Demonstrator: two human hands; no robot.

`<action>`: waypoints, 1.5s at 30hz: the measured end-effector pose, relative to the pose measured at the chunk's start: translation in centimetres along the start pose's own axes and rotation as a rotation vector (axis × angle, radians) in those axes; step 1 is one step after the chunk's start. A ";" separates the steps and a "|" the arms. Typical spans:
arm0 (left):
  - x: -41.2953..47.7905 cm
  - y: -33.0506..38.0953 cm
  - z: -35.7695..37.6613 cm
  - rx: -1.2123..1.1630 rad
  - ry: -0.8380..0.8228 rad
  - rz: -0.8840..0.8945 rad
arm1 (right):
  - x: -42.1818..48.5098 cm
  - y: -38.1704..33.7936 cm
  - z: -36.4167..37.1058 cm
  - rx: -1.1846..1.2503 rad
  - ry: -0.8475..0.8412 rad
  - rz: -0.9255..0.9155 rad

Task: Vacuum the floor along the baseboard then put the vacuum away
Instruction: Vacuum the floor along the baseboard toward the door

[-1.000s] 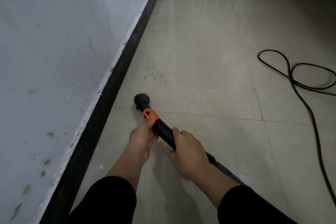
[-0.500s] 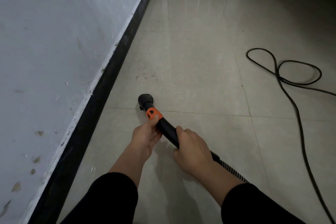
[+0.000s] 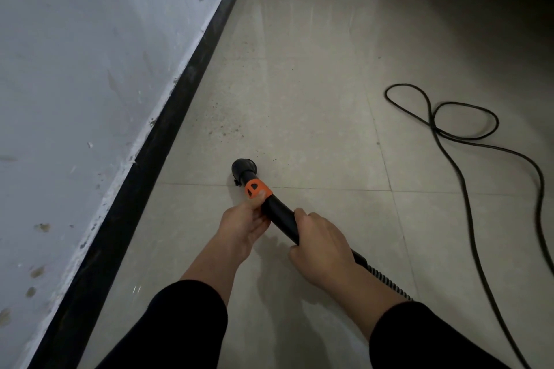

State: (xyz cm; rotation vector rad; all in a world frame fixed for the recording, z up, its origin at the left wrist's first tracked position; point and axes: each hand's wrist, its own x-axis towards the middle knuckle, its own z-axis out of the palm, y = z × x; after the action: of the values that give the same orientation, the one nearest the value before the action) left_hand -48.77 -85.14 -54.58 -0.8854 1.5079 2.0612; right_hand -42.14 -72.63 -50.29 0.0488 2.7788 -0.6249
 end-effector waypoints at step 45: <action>1.4 -0.8 6.3 0.122 -0.064 0.000 | 0.7 5.8 -0.7 0.115 0.097 0.107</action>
State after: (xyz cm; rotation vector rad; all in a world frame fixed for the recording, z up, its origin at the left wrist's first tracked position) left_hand -50.66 -78.95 -54.84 -0.7664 1.5803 1.9546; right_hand -42.46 -67.08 -52.27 0.2567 2.8072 -0.7728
